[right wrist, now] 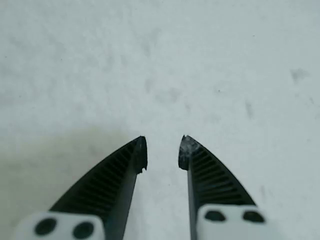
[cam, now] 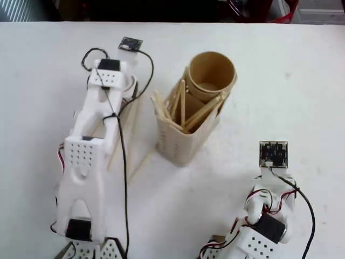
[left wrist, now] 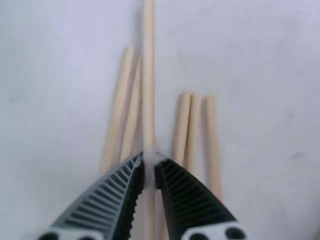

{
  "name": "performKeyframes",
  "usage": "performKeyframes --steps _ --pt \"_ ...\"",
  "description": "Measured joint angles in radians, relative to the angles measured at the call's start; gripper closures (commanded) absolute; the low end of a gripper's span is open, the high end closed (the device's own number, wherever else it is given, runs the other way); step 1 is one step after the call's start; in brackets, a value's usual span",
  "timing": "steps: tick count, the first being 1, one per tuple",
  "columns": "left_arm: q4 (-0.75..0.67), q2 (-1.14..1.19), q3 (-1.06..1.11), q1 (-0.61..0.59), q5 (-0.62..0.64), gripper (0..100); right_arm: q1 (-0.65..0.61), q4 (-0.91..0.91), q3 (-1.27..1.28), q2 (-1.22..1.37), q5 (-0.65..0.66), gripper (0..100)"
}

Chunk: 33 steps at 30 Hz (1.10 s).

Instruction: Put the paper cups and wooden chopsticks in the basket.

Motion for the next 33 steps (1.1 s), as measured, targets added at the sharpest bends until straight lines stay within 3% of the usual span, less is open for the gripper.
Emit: performKeyframes --steps 33 --pt "0.127 -0.054 -0.008 -0.055 -0.006 98 0.0 0.0 0.0 0.0 0.0 88.5"
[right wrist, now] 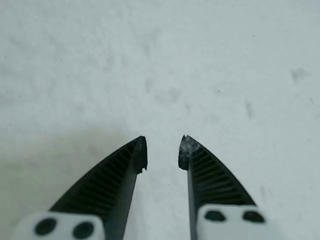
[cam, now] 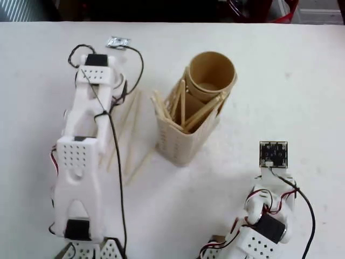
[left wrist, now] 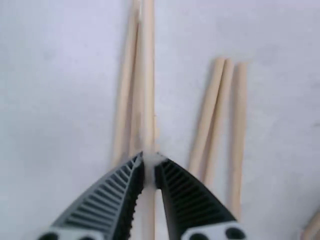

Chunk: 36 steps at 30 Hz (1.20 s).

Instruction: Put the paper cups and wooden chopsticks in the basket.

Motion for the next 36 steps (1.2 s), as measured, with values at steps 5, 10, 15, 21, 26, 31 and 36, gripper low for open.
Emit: performKeyframes --steps 5,10,15,21,26,31,36 --pt "0.023 -0.133 0.0 0.023 0.0 98 0.0 0.0 0.0 0.0 0.0 88.5" --pt "0.061 -0.293 0.0 0.086 0.017 98 0.0 0.0 0.0 0.0 0.0 88.5" --pt "0.135 -0.466 0.0 0.195 0.026 98 0.0 0.0 0.0 0.0 0.0 88.5" --pt "0.17 -0.773 0.0 0.348 0.028 98 0.0 0.0 0.0 0.0 0.0 88.5" --pt "0.172 -1.097 -0.002 0.517 0.028 98 0.0 0.0 0.0 0.0 0.0 88.5" --pt "0.195 -1.324 -0.012 0.577 -0.023 98 0.0 0.0 0.0 0.0 0.0 88.5" --pt "0.241 -1.447 0.037 0.559 -0.064 98 0.0 0.0 0.0 0.0 0.0 88.5"
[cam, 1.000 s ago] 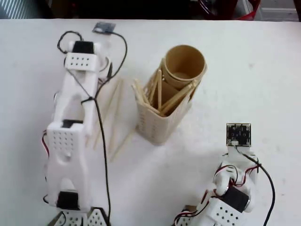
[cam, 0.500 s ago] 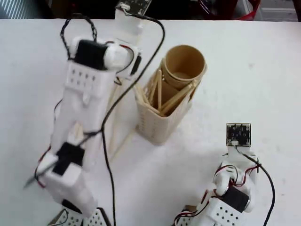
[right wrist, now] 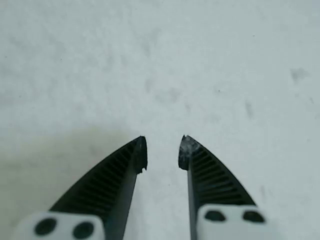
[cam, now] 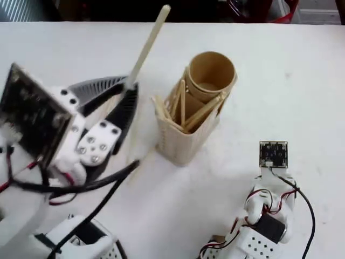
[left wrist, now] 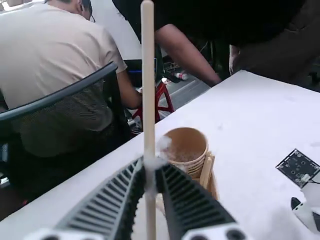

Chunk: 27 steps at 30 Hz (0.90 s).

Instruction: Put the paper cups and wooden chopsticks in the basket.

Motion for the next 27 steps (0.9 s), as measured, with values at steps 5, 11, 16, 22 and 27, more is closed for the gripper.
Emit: performKeyframes --steps 5,11,16,22,27 --pt "0.002 -0.129 0.272 -0.184 0.002 98 0.0 0.0 0.0 0.0 0.0 88.5" --pt "-0.195 -0.311 0.726 -0.222 -0.021 98 0.0 0.0 0.0 0.0 0.0 88.5" --pt "-0.526 -0.42 0.964 -0.207 -0.021 98 0.0 0.0 0.0 0.0 0.0 88.5" --pt "-0.93 -0.348 0.996 -0.037 -0.021 98 0.0 0.0 0.0 0.0 0.0 88.5" --pt "-1.096 -0.166 0.962 0.081 -0.021 98 0.0 0.0 0.0 0.0 0.0 88.5"
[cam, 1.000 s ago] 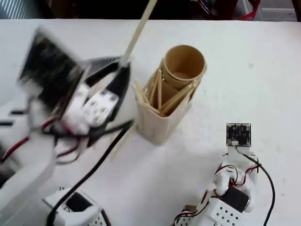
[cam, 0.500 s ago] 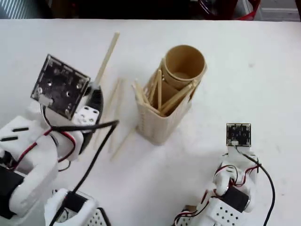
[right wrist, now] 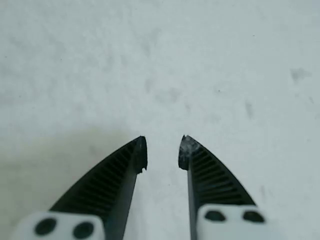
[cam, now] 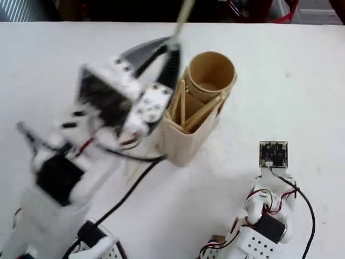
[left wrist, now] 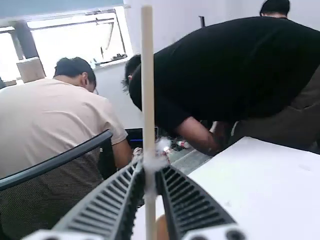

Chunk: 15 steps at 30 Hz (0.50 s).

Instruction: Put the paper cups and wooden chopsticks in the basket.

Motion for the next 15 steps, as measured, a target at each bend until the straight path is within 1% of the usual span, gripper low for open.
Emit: performKeyframes --steps 3,7,15 --pt "-0.046 0.106 -0.025 0.038 0.0 98 0.0 0.0 0.0 0.0 0.0 88.5" --pt "-0.072 0.212 -0.034 0.04 0.0 98 0.0 0.0 0.0 0.0 0.0 88.5" --pt "-0.091 0.242 -0.034 0.04 0.0 94 0.0 0.0 0.0 0.0 0.0 88.5"
